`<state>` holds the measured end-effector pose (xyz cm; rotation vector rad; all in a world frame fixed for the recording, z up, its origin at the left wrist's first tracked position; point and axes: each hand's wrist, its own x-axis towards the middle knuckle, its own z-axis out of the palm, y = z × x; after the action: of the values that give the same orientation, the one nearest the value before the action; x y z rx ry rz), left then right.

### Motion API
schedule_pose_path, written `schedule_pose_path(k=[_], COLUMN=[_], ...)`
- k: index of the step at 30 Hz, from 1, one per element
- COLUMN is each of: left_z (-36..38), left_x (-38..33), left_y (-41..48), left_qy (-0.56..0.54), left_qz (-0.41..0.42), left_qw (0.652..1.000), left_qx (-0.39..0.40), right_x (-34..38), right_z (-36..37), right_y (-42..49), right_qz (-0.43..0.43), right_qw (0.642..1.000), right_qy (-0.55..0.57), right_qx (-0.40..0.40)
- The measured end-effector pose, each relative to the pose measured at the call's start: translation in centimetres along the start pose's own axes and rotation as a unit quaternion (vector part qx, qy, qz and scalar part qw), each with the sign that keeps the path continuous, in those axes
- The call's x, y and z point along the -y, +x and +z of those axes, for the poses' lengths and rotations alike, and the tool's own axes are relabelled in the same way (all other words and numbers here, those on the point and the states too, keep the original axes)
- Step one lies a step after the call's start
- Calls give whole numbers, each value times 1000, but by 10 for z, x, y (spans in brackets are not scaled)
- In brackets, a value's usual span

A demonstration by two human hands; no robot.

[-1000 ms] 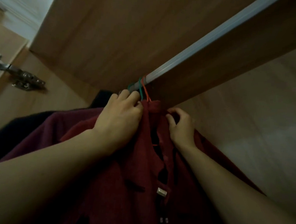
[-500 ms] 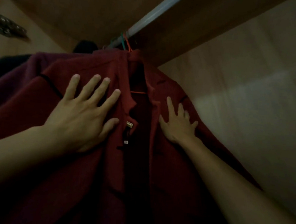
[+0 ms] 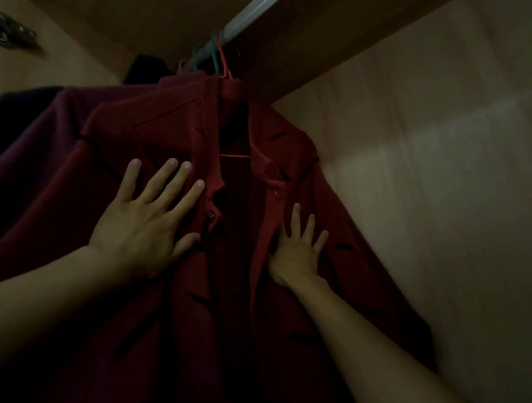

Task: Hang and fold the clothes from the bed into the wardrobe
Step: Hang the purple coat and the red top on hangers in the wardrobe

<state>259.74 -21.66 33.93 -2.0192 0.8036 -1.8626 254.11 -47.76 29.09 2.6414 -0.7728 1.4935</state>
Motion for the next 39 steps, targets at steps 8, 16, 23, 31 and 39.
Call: schedule_pose_path(k=[8,16,23,31,39], left_z=[-30,-64,-87,-107,-131], left_x=[-17,-34,-36,-54,-54], left_y=[-29,-73,-95,-119,-140], left_qy=[-90,-117,-147,-248,-339], left_qz=[-1,1,8,47,86], left_qw=[996,993,989,967,936], left_qx=[-25,-10,-10,-23,-40], right_x=[-24,-42,-49,-46,-18], right_z=[-19,-46,-62,-76,-145], right_y=[-79,-145,-169,-212,-270], right_qz=[-1,18,9,54,73], right_qw=[999,999,993,993,996], right_qy=[25,47,117,99,-12], right_qx=[-39,-7,-30,-36,-44])
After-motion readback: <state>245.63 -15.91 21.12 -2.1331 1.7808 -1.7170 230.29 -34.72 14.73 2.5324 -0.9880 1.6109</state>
